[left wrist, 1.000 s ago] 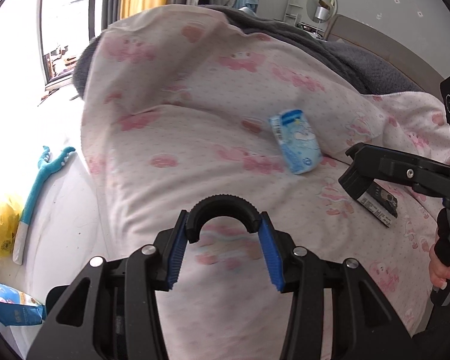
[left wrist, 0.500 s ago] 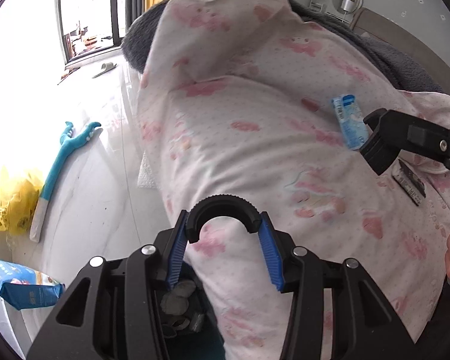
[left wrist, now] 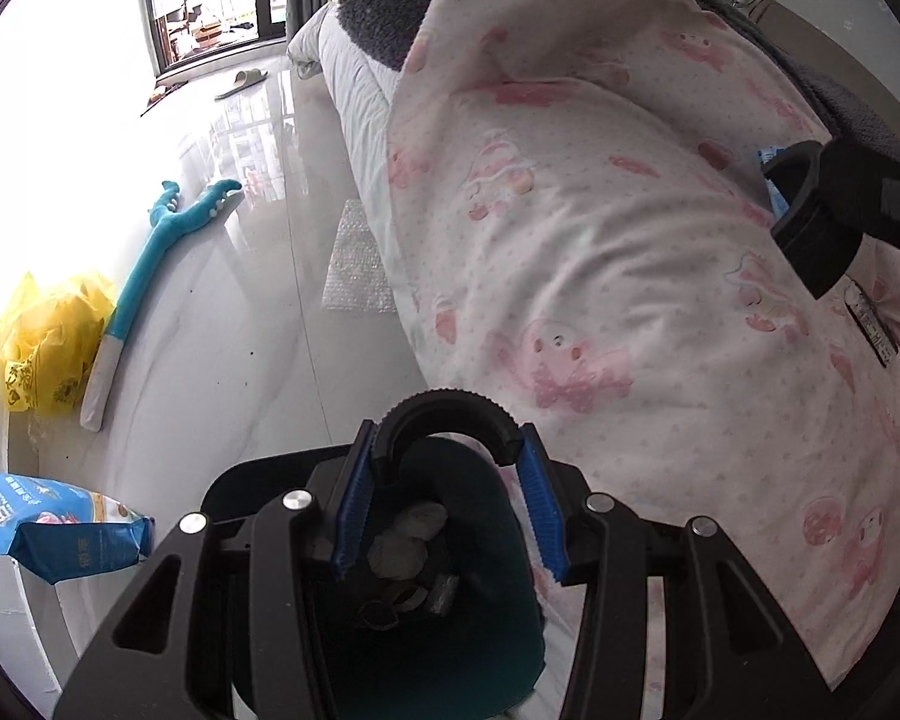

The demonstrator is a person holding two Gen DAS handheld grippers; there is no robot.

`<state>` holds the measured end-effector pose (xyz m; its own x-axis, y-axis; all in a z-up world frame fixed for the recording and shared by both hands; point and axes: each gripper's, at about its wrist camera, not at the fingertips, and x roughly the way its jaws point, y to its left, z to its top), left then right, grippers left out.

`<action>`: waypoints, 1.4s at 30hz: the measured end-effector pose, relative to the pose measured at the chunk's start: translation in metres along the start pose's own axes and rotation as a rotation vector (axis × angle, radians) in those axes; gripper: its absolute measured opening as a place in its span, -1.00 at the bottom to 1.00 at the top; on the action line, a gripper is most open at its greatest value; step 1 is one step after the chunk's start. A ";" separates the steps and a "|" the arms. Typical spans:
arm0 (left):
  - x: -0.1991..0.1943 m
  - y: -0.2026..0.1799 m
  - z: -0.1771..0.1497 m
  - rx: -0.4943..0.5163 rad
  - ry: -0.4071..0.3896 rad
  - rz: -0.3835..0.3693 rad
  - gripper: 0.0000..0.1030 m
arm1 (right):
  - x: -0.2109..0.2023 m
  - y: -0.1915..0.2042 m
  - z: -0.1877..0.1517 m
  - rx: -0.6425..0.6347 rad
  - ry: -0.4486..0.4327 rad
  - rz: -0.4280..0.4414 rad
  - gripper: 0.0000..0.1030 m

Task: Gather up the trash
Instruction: 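Carry the black curved piece over the bin and open the left gripper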

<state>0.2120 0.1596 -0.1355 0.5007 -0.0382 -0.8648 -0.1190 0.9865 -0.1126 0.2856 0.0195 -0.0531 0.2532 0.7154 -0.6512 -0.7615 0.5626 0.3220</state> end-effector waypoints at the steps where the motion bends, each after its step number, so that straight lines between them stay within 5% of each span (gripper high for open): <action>1: 0.001 0.005 -0.002 -0.005 0.010 0.004 -0.05 | 0.004 0.003 0.000 -0.002 0.006 0.004 -0.11; 24: 0.019 0.091 -0.048 -0.131 0.200 0.040 -0.03 | 0.076 0.049 0.004 -0.046 0.103 0.031 -0.11; 28: 0.020 0.100 -0.057 -0.137 0.226 0.024 0.12 | 0.090 0.056 0.003 -0.052 0.126 0.028 -0.11; 42: -0.021 0.136 -0.061 -0.175 0.083 -0.004 0.48 | 0.155 0.071 -0.015 -0.043 0.265 -0.031 -0.11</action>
<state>0.1328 0.2848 -0.1629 0.4301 -0.0618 -0.9007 -0.2681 0.9439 -0.1928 0.2625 0.1640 -0.1414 0.1162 0.5615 -0.8193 -0.7817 0.5606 0.2733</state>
